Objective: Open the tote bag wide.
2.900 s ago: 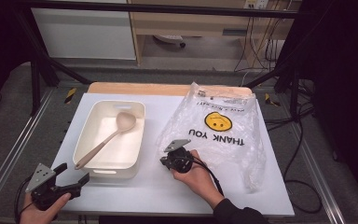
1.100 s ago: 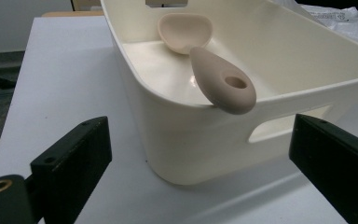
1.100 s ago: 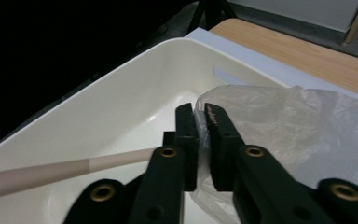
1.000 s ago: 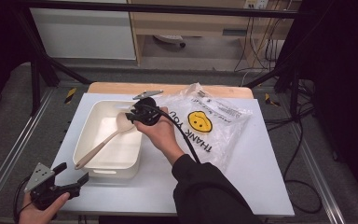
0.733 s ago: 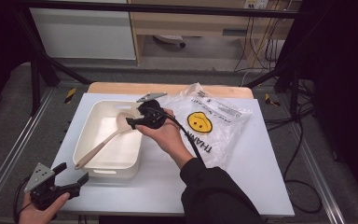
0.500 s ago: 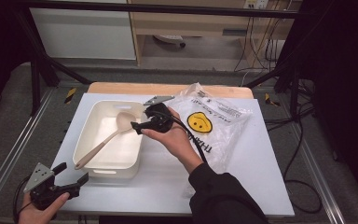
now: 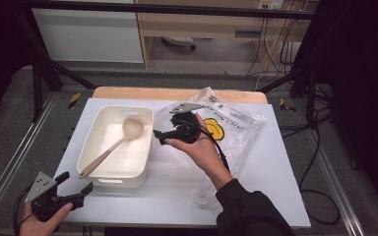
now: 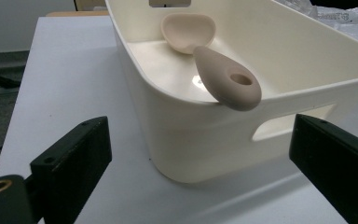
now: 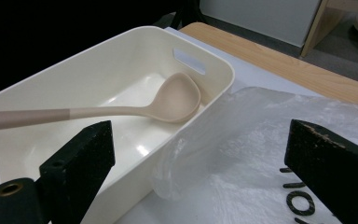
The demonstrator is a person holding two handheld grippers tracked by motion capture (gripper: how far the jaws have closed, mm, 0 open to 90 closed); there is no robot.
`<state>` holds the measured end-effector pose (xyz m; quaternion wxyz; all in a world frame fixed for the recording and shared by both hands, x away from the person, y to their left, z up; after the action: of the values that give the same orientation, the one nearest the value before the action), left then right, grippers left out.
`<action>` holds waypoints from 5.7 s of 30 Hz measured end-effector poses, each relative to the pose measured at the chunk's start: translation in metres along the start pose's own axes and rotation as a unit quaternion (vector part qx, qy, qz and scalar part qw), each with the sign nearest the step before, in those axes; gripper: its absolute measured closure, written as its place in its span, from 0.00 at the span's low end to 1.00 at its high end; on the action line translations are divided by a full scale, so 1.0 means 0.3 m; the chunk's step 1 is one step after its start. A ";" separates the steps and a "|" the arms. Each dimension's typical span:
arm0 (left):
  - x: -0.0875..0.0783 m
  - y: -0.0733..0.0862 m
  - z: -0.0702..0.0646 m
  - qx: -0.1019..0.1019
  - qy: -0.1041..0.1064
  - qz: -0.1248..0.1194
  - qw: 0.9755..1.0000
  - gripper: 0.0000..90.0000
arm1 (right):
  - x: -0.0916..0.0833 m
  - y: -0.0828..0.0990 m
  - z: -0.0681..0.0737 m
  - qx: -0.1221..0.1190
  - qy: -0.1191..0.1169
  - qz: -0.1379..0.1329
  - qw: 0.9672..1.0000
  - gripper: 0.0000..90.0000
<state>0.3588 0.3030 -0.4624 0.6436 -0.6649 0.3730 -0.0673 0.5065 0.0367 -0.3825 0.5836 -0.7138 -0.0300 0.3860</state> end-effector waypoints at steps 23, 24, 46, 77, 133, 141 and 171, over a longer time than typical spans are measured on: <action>0.002 0.012 0.006 -0.006 -0.001 0.005 1.000 0.06 | -0.044 0.208 -0.137 0.027 0.024 0.016 0.999 0.09; 0.002 0.012 0.007 -0.006 -0.001 0.005 1.000 0.06 | -0.047 0.216 -0.144 0.028 0.024 0.015 0.999 0.08; -0.011 -0.003 0.010 -0.013 0.001 -0.011 1.000 0.06 | 0.003 0.388 -0.224 0.030 0.047 0.070 0.996 0.08; -0.021 -0.005 0.017 -0.016 -0.003 -0.016 1.000 0.06 | 0.133 0.482 -0.205 -0.027 0.066 0.119 0.990 0.34; 0.311 -0.344 -0.446 0.055 0.137 -0.007 0.989 0.42 | -0.015 0.364 -0.230 0.052 0.010 0.049 0.997 1.00; 0.497 -0.264 -0.608 0.070 0.164 0.031 0.983 0.59 | -0.044 0.366 -0.232 0.061 0.008 0.051 0.997 1.00; 0.884 -0.053 -0.617 0.063 0.125 0.151 0.979 0.98 | -0.075 0.329 -0.270 0.077 0.007 0.034 0.996 1.00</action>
<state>0.4490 -0.0022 -0.5217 0.6350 -0.5459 0.5414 -0.0754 0.4979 -0.0712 -0.4536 0.6240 -0.6698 0.0281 0.4015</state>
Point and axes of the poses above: each handheld gripper's, and its own axes: x roughly forward along the jaws, y roughly out of its underside, z roughly to its left, the point moved 10 cm from there along x, roughly forward along the jaws, and after that the axes turned 12 degrees about y, right-handed, at the moved point
